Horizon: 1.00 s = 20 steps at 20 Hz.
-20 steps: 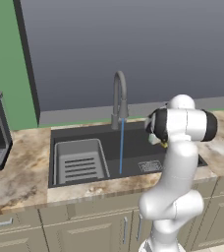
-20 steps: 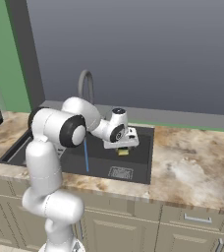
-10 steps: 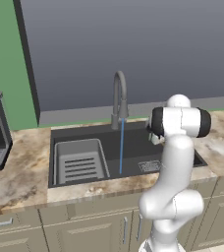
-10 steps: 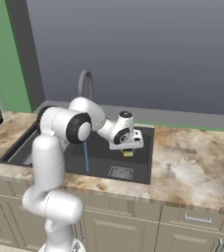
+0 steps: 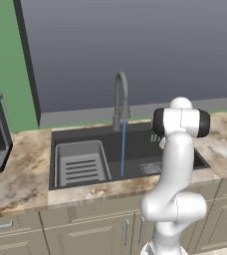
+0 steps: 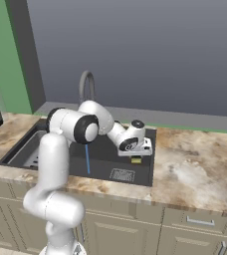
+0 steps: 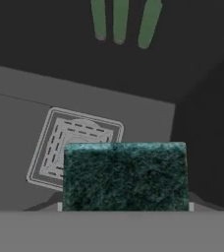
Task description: Soak the sponge with water for a few seconds and then drop it inside the sink.
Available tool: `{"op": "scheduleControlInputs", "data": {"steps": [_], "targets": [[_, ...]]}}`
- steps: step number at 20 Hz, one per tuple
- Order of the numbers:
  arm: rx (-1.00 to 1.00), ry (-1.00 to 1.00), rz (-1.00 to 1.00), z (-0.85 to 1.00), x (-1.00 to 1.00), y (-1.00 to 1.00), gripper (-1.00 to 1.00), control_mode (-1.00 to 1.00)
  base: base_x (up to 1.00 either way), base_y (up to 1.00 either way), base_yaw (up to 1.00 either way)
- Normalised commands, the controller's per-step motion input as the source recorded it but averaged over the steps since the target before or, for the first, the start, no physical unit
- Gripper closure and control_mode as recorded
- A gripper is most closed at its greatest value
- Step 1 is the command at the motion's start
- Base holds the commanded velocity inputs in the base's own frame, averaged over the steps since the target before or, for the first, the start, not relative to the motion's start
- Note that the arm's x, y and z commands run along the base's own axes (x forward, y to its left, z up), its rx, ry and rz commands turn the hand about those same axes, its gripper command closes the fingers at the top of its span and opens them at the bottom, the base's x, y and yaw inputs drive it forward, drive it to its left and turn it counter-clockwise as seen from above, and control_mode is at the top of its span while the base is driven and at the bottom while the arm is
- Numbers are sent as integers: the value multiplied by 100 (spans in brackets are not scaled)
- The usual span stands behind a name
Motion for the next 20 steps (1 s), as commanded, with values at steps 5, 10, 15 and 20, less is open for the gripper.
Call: {"op": "scheduleControlInputs", "data": {"steps": [5, 10, 15, 20], "targets": [[0, -5, 0, -38, 1, 0, 100, -100, 0, 0, 0], [-4, -9, 0, -12, 4, 12, 100, -100, 0, 0, 0], [-8, -8, 0, 11, 0, 41, 100, -100, 0, 0, 0], [-4, -1, 0, -4, 7, 25, 100, -100, 0, 0, 0]]}}
